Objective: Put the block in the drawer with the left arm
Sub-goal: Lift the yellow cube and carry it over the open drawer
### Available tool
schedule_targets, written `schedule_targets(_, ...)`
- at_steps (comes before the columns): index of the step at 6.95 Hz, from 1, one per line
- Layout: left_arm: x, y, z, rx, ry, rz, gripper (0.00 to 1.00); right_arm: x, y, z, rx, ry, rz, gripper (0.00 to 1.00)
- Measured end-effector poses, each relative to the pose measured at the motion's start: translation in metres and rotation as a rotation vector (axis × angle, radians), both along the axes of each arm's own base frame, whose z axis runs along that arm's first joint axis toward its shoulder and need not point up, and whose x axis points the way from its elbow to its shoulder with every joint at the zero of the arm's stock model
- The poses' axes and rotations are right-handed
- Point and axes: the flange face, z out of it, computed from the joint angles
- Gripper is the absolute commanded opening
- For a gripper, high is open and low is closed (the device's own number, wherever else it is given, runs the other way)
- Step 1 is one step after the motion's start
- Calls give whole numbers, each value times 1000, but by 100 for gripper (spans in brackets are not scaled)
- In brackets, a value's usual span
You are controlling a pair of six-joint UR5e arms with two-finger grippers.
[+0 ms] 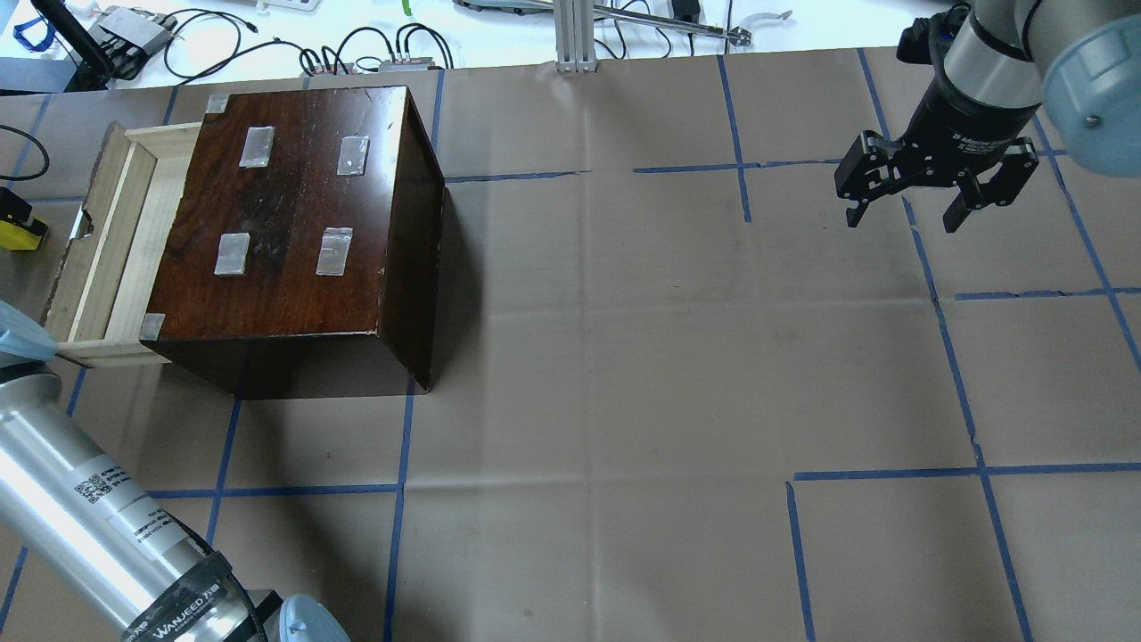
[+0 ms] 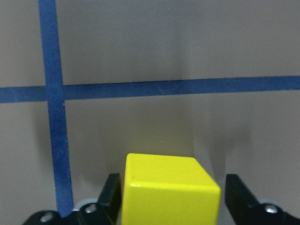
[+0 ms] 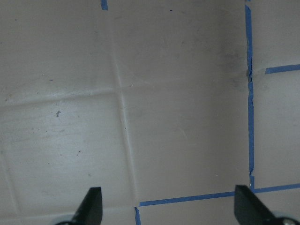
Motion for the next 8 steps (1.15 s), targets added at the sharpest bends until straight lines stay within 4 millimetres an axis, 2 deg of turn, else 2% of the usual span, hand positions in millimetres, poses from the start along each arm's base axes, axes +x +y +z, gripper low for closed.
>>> schedule_targets(2,0,1,19,-12,-13,1,34,0,0,1,-1,0,0,100)
schedule_targets(3,-3,4,46,-18,-19,1,31,0,0,1,-1,0,0,100)
schedule_targets(5,-20,20,124,-18,-17,3,30,0,0,0,-1,0,0,100)
schedule_targets(7,-47,44,164,9,13,13,30,0,0,0,-1,0,-1,100)
schedule_targets(8,-70,63,184,21,26,29,30,0,0,0,-1,0,0,100)
